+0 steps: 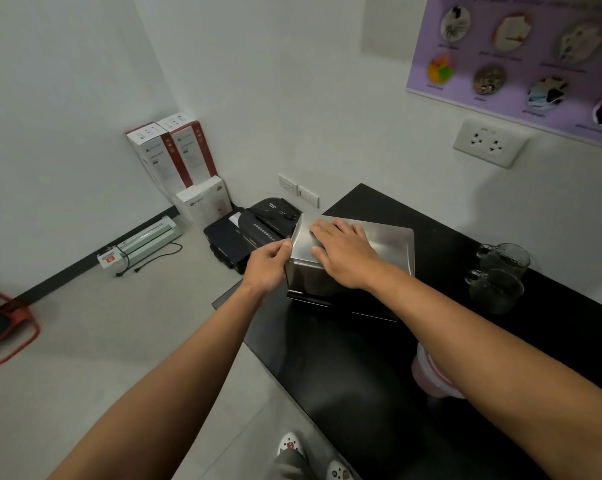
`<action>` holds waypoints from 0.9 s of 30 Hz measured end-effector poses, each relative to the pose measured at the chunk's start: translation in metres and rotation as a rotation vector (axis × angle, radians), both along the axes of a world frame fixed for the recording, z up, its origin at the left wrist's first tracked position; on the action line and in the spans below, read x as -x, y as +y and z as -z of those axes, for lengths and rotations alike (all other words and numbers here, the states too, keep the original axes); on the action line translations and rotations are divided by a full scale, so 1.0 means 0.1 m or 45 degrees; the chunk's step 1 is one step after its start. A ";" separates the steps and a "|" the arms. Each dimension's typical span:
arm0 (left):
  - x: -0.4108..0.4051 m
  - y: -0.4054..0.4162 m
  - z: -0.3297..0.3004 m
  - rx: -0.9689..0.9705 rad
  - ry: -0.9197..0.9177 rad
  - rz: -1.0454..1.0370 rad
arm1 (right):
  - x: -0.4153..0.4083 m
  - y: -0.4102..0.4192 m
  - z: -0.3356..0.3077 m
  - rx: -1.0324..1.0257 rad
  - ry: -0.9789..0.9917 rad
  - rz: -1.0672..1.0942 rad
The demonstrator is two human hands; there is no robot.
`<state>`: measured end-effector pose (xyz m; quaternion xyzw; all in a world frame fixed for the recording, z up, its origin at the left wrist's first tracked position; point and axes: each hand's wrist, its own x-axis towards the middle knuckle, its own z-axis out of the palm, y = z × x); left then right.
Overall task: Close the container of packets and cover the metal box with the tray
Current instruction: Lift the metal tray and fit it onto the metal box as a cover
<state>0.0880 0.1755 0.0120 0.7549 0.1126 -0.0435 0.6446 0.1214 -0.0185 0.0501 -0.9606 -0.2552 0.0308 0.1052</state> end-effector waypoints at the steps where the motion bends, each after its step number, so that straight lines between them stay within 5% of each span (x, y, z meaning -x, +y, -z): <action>1: 0.00 0.00 -0.01 -0.021 -0.003 0.007 | 0.00 -0.01 0.00 -0.009 -0.002 -0.008; 9: -0.08 -0.08 -0.17 -0.369 -0.128 0.026 | -0.02 -0.32 -0.08 -0.208 0.088 0.007; 18: -0.24 -0.42 -0.41 -1.054 -0.480 0.507 | 0.04 -0.97 -0.02 -0.137 0.042 0.242; 27: -0.34 -0.52 -0.25 -1.324 -0.539 0.598 | 0.07 -1.05 0.18 -0.195 0.077 0.349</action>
